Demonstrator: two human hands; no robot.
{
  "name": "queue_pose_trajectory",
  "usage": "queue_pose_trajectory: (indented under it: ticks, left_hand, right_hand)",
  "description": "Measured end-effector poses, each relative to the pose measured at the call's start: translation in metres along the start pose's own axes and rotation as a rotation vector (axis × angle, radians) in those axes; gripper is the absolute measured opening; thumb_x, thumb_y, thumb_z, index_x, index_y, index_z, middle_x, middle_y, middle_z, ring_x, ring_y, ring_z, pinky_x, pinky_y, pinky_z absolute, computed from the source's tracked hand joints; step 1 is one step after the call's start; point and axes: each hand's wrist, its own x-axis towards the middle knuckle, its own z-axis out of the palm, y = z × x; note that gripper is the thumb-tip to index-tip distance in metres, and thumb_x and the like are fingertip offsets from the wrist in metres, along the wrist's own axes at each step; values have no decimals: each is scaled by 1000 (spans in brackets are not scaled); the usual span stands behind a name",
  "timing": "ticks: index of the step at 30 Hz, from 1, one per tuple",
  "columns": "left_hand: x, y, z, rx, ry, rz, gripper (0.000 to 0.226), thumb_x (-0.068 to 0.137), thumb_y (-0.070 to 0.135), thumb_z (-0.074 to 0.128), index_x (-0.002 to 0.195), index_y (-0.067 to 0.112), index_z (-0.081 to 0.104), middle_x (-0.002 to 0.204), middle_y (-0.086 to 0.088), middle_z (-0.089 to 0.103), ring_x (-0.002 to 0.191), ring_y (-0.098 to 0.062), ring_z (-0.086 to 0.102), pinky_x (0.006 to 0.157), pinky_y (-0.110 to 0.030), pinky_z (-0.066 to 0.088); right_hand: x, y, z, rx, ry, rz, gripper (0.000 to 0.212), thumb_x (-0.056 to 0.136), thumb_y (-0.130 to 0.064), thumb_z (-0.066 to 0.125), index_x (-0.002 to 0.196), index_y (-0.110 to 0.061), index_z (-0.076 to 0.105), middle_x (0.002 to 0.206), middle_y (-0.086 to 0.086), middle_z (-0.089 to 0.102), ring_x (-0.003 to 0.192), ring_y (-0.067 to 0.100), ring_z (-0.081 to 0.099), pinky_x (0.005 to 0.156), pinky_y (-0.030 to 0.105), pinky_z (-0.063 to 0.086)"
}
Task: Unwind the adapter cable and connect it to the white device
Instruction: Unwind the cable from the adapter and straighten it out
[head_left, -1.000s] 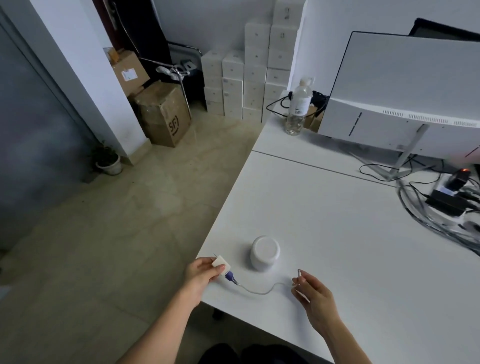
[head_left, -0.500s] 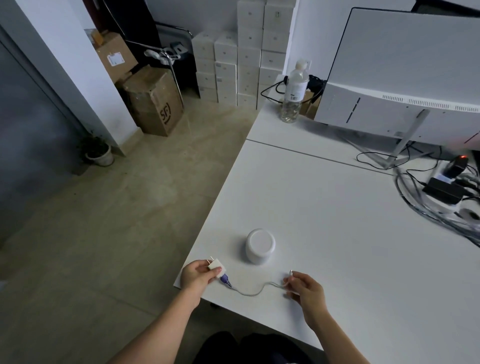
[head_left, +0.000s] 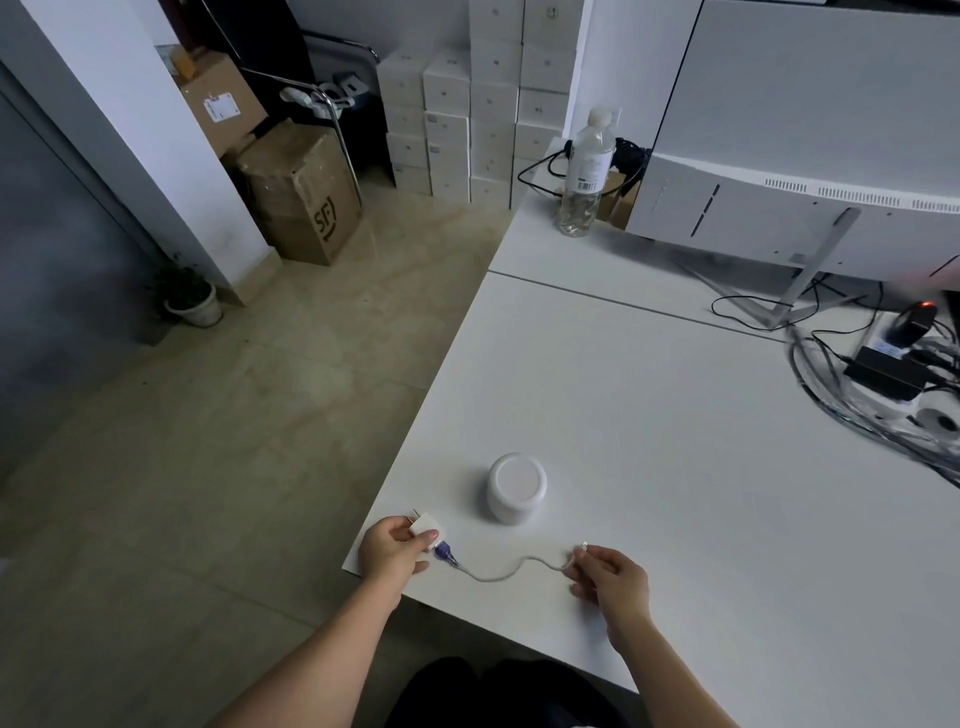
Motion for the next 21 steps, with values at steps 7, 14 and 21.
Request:
queue_pose_trajectory:
  ticks: [7, 14, 21]
  left_hand:
    - [2, 2, 1, -10, 22, -41, 35, 70, 3, 77, 99, 3, 57, 95, -15, 63, 80, -29, 63, 57, -31, 54]
    - [2, 3, 0, -27, 28, -62, 43, 69, 3, 79, 105, 1, 55, 98, -16, 60, 82, -30, 62, 70, -37, 55]
    - [4, 2, -1, -65, 29, -85, 42, 69, 2, 78, 100, 4, 51, 98, -20, 60, 78, -31, 59, 61, -34, 53]
  right_hand:
    - [6, -2, 5, -33, 50, 37, 18, 79, -5, 69, 91, 8, 65, 72, 14, 67, 61, 24, 66, 57, 30, 54]
    - [7, -4, 6, -66, 49, 54, 20, 80, -6, 68, 91, 9, 64, 69, 15, 66, 46, 14, 65, 51, 27, 51]
    - [4, -4, 4, -90, 22, 40, 21, 78, -6, 70, 92, 9, 64, 70, 14, 68, 51, 16, 67, 54, 27, 53]
